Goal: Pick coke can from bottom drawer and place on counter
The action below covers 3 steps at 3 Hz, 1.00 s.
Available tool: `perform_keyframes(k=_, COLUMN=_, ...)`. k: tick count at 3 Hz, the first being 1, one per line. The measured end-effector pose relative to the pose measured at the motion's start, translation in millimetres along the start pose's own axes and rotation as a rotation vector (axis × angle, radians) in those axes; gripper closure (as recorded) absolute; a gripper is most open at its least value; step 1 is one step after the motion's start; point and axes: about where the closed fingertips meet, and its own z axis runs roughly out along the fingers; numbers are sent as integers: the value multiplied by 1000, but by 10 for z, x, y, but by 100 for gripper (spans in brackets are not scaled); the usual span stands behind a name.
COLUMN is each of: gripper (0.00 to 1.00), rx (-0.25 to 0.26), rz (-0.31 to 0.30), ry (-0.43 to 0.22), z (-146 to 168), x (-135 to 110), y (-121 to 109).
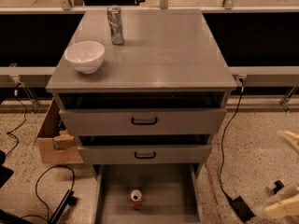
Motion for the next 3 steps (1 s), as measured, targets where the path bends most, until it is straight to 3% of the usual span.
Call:
perform_keyframes(k=1, gripper=0, rx=-51, rz=33, ry=-42, z=237, x=144, y=126)
perform_keyframes(k=2, gripper=0, rx=-58, rz=37, ry=-41, z=261, x=158, y=137)
perform_keyframes(k=3, gripper=0, rx=-95, rz=32, ry=-82, z=485, x=209, y=219)
